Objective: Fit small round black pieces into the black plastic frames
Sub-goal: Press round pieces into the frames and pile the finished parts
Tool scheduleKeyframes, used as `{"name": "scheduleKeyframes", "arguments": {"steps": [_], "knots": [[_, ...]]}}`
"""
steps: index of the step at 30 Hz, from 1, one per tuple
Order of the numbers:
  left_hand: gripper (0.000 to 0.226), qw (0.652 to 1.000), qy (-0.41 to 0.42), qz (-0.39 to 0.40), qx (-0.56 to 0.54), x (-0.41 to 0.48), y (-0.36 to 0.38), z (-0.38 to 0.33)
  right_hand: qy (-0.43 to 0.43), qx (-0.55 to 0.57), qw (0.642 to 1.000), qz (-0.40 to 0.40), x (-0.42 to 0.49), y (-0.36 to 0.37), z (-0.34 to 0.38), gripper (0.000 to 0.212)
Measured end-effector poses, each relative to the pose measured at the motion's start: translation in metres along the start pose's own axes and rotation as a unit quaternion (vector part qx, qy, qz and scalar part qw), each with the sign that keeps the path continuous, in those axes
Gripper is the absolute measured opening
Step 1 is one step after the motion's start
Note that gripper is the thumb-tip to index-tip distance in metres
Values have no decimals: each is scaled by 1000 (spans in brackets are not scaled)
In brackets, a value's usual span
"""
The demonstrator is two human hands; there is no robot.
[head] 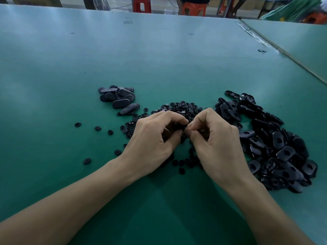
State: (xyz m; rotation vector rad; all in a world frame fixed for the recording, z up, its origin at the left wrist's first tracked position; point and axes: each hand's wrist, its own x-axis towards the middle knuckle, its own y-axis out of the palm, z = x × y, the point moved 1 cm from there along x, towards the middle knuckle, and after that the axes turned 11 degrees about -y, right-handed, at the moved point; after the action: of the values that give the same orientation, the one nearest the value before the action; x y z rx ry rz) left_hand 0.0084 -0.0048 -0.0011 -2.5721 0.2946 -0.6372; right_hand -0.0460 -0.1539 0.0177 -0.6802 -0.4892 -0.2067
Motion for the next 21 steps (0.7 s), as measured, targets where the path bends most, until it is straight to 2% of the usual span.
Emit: {"name": "scheduleKeyframes", "arguments": {"steps": [9,12,16,21], "knots": [[23,1000,-7,6,-28,1,1,1,16,13,1000,20,1,-6,1,35],[24,997,-38,16,-61,2,2,5,12,3,1000,1,1,-3,2,34],[23,997,-30,8,-76,1,2,6,24,-23,999,-29,-1,0,3,34],[28,990,-58,14,-126,2,2,8,25,5,997,-72,-2,5,7,41]]}}
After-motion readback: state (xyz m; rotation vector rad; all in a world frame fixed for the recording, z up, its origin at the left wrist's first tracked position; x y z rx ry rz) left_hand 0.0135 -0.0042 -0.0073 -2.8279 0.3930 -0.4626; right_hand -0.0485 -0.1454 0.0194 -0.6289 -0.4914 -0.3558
